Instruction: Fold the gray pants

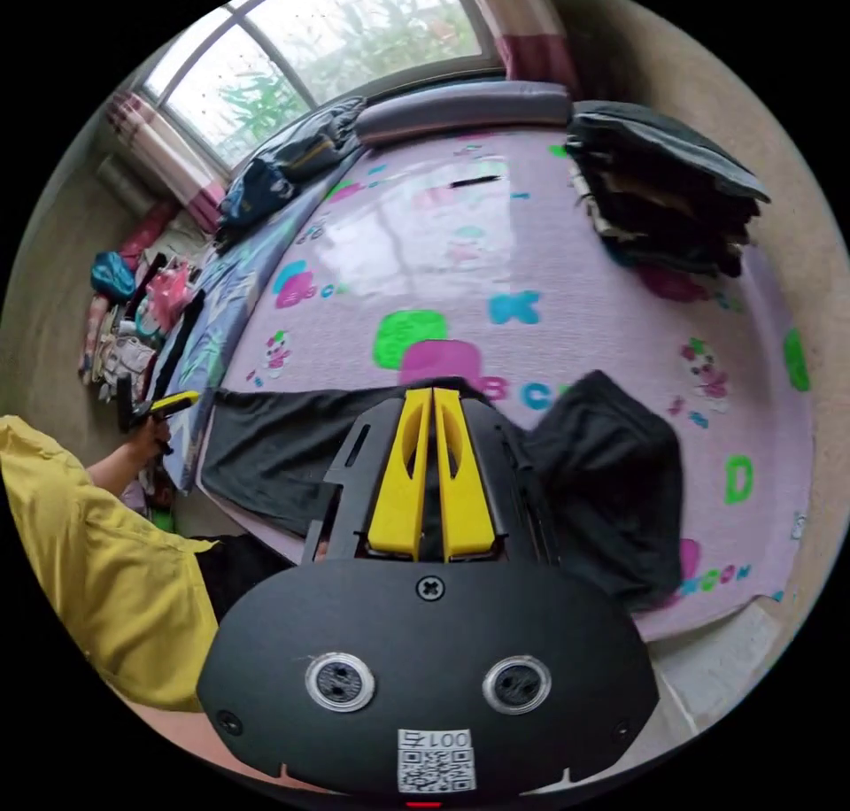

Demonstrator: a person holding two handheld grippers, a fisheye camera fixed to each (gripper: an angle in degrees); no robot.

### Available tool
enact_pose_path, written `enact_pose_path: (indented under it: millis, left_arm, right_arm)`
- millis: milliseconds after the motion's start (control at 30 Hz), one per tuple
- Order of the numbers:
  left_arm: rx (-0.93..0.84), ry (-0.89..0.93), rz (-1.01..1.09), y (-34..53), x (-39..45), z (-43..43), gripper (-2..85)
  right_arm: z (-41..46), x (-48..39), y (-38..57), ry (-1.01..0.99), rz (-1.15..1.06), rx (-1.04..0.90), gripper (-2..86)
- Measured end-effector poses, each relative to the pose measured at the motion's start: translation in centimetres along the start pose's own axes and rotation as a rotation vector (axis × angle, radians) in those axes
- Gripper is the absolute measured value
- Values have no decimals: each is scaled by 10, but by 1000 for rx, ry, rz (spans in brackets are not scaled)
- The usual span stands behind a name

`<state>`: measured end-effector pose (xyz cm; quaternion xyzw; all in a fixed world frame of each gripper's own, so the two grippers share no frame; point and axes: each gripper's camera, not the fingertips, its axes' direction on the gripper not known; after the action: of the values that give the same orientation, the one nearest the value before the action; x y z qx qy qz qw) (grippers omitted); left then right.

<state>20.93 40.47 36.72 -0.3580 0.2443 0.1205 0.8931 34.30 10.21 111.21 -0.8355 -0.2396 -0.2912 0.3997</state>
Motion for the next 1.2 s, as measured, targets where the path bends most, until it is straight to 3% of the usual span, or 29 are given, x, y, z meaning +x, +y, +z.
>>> enact_pose_path:
  millis: [200,333,467,600,967,1100,1200]
  left_arm:
    - [-110,342,104,-51,127,111,-14]
    - [-201,451,7,-76,212,203,-12]
    - [-256,411,-22,-91,273,271,-7]
    - [-315,307,14,-111,313,326,0]
    - [-293,254,-141,-134,301,426,3]
    - [-269,257,-151,-134,297,446,2]
    - [-253,251,-158,-131,293,457,1]
  right_arm:
    - [-53,119,-48,23,-250,-249,53]
    - [-32,191,-97,-160,-434,-409,75]
    - [-11,243,-127,-375,-465,-539,84]
    - [-3,265,-143,-444,-515,-592,86]
    - [17,301,-173,-686,-499,-849,88]
    - [10,311,-178,-746,-498,-870,85]
    - [-12,330,-189,-744,-482,-757,80]
